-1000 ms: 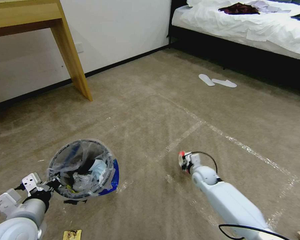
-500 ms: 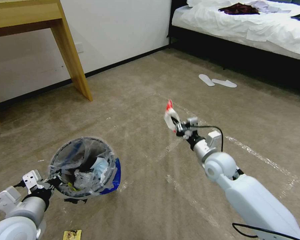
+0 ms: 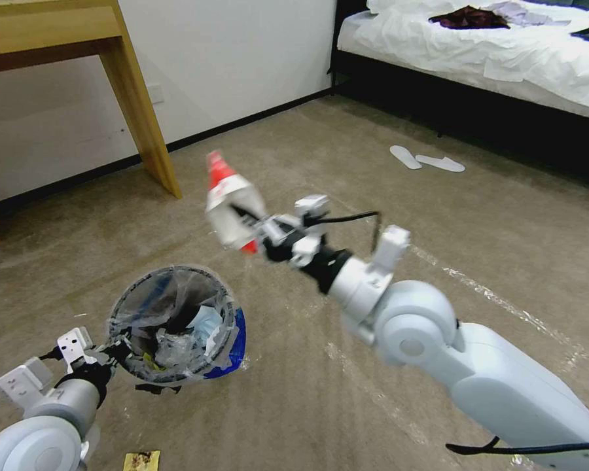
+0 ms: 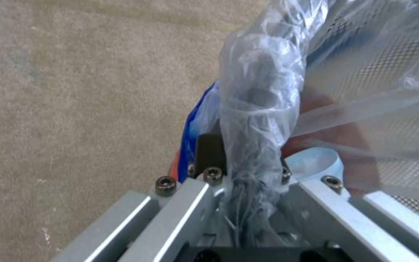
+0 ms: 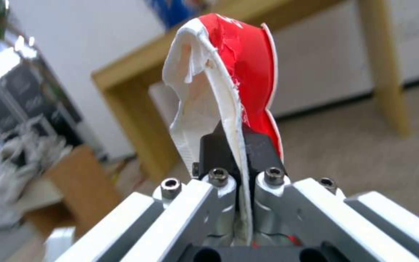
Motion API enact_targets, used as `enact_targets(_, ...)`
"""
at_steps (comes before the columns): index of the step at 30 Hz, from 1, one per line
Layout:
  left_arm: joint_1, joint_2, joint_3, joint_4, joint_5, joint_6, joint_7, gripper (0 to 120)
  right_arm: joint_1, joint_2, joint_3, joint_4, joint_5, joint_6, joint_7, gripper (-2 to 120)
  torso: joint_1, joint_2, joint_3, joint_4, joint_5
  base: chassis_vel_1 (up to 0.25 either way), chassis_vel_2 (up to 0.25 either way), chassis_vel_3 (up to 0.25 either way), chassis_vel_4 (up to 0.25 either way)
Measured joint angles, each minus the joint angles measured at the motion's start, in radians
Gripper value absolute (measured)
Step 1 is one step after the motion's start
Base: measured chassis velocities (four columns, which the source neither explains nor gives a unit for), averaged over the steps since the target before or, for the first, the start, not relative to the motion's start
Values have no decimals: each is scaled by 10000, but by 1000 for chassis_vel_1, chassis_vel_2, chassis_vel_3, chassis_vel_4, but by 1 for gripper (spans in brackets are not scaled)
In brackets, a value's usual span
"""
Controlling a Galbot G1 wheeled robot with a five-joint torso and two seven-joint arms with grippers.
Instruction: Pick up the trash bin and place the garbage on the floor into it.
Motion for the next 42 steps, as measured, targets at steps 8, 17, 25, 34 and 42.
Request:
enact_targets(8, -1, 16, -90, 2, -20, 2, -2, 1, 862, 828, -1609, -437, 371, -1187, 1543, 0, 0, 0, 0, -1, -1, 0, 0, 0, 0)
enact_targets(17, -32, 37, -134, -25, -108, 2, -31, 1, 890, 1606, -2291, -1346, 243, -1580, 1985, 0, 0, 0, 0, -1, -1, 0, 0, 0, 0)
enact_targets(25, -98, 29, -118, 12, -110, 2, -32, 1, 710, 1790, -2460, -1800, -72, -1646, 2021, 0, 0, 0, 0, -2, 0, 0, 0, 0, 0)
enact_targets(34, -131, 53, -126, 47, -148, 2, -42, 1, 413, 1879, -2608, -2094, -341, -1738, 2178, 0, 0, 0, 0, -1, 1, 0, 0, 0, 0)
enact_targets(42, -111, 48, -122, 46, -152, 2, -43, 1, 218, 1776, -2719, -2249, -567, -1743, 2199, 0, -1, 0, 0, -1, 1, 0, 0, 0, 0)
